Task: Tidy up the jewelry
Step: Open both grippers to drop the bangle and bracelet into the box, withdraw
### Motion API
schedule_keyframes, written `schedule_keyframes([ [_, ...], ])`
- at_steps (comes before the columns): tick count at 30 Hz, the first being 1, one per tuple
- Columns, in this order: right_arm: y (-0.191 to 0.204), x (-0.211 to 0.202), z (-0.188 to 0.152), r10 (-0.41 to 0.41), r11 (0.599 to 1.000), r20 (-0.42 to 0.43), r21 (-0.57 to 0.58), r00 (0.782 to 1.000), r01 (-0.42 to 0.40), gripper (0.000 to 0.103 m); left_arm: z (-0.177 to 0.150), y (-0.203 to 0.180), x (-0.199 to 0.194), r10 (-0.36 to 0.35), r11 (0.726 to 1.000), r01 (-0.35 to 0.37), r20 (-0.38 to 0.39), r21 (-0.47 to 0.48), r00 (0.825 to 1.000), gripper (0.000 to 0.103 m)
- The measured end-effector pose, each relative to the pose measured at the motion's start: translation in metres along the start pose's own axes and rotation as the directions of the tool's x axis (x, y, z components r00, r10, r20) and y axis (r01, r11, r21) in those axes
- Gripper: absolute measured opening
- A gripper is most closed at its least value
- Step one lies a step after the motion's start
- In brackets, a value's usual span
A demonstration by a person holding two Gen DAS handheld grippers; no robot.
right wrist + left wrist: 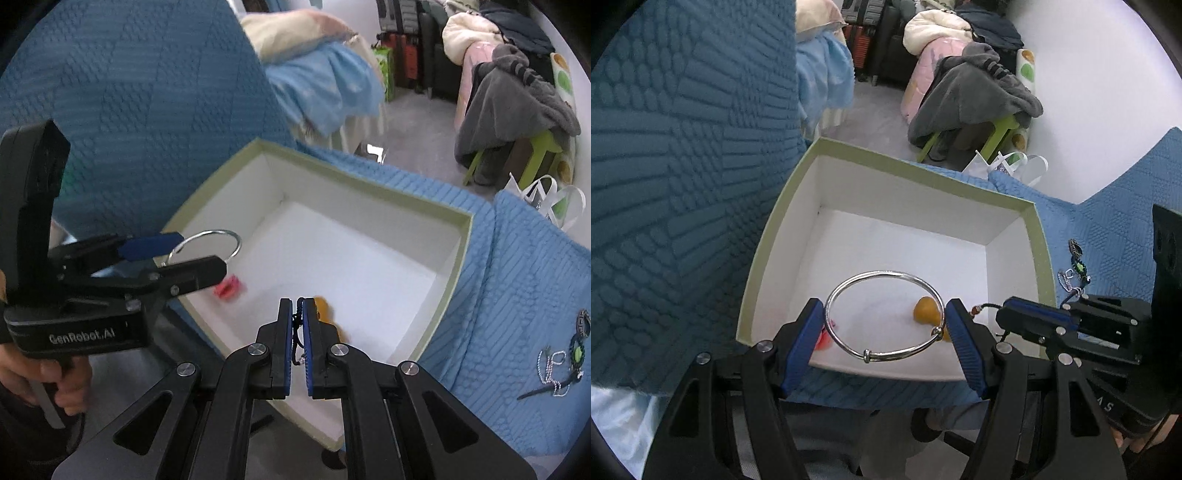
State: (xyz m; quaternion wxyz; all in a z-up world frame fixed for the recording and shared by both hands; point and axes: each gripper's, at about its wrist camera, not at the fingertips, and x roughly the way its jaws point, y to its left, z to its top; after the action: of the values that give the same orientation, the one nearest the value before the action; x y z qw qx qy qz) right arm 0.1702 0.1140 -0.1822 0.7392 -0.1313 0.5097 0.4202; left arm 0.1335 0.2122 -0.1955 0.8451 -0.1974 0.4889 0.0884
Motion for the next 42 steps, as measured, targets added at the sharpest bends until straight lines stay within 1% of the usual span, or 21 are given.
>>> schedule_keyframes([
  [2,0.0,0.0,-0.002,0.001,1.0,-0.002,0.006,1.0,-0.001,0.005,-0.002,0.002,-0.003,-0.011,1.0,0.011,0.004,-0.008,1.0,0.068],
  [4,-0.004,-0.005,-0.003,0.02,0.999,0.011,0.036,1.0,-0.021,0.005,-0.002,0.003,-0.008,-0.026,1.0,0.026,0.013,-0.012,1.0,0.068],
  [6,-0.007,-0.011,-0.003,0.028,0.998,0.028,0.054,0.999,-0.03,0.009,-0.001,0.002,-0.013,-0.024,1.0,0.024,0.023,-0.018,0.999,0.069],
  [7,-0.008,-0.013,-0.003,0.023,0.998,0.032,0.056,0.999,-0.025,0.014,0.0,0.002,-0.014,-0.025,0.999,0.026,0.029,-0.021,0.999,0.069],
  [8,-0.009,-0.016,-0.002,0.022,0.998,0.036,0.059,0.999,-0.024,0.021,0.0,0.002,-0.016,-0.029,0.999,0.029,0.032,-0.022,0.999,0.069],
  [9,-0.009,-0.019,-0.002,0.022,0.998,0.04,0.059,0.999,-0.025,0.023,0.001,0.002,-0.018,-0.027,0.999,0.028,0.032,-0.023,0.999,0.072],
  [10,-0.009,-0.024,-0.002,0.019,0.998,0.047,0.057,0.999,-0.022,0.024,0.001,0.002,-0.021,-0.021,0.999,0.022,0.04,-0.026,0.999,0.079],
  [11,-0.009,-0.027,-0.001,0.015,0.998,0.053,0.054,0.998,-0.018,0.024,0.001,0.001,-0.025,-0.017,1.0,0.019,0.055,-0.025,0.998,0.081],
  [15,-0.011,-0.052,-0.002,0.002,0.999,0.104,0.048,0.995,-0.007,0.024,0.006,-0.01,-0.039,-0.018,1.0,0.019,0.095,-0.015,0.995,0.081],
  [18,-0.016,-0.077,-0.002,-0.023,0.999,0.157,0.049,0.987,0.015,0.024,0.009,-0.024,-0.054,-0.017,1.0,0.016,0.131,0.012,0.991,0.081],
  [20,-0.022,-0.097,-0.001,-0.039,0.998,0.198,0.059,0.98,0.028,0.024,0.014,-0.035,-0.063,-0.032,0.999,0.029,0.16,0.023,0.987,0.081],
  [22,-0.03,-0.123,-0.001,-0.065,0.996,0.246,0.073,0.967,0.048,0.024,0.019,-0.049,-0.074,-0.065,0.998,0.059,0.2,0.037,0.978,0.081],
  [25,-0.043,-0.161,-0.003,-0.112,0.992,0.312,0.097,0.943,0.086,0.024,0.028,-0.073,-0.082,-0.106,0.994,0.093,0.232,0.065,0.967,0.081],
  [28,-0.059,-0.192,-0.008,-0.166,0.983,0.362,0.131,0.917,0.126,0.024,0.033,-0.097,-0.086,-0.159,0.984,0.134,0.242,0.113,0.957,0.081],
  [33,-0.087,-0.236,-0.025,-0.244,0.965,0.404,0.189,0.882,0.18,0.024,0.041,-0.133,-0.092,-0.217,0.97,0.176,0.265,0.168,0.94,0.081],
  [37,-0.11,-0.259,-0.038,-0.291,0.951,0.423,0.23,0.858,0.208,0.024,0.043,-0.164,-0.09,-0.26,0.956,0.209,0.259,0.208,0.93,0.08],
  [39,-0.122,-0.268,-0.046,-0.31,0.943,0.431,0.252,0.848,0.216,0.024,0.042,-0.178,-0.086,-0.273,0.95,0.219,0.252,0.222,0.928,0.08],
  [42,-0.144,-0.273,-0.06,-0.342,0.928,0.425,0.292,0.838,0.231,0.024,0.041,-0.196,-0.072,-0.287,0.944,0.236,0.218,0.233,0.933,0.08],
])
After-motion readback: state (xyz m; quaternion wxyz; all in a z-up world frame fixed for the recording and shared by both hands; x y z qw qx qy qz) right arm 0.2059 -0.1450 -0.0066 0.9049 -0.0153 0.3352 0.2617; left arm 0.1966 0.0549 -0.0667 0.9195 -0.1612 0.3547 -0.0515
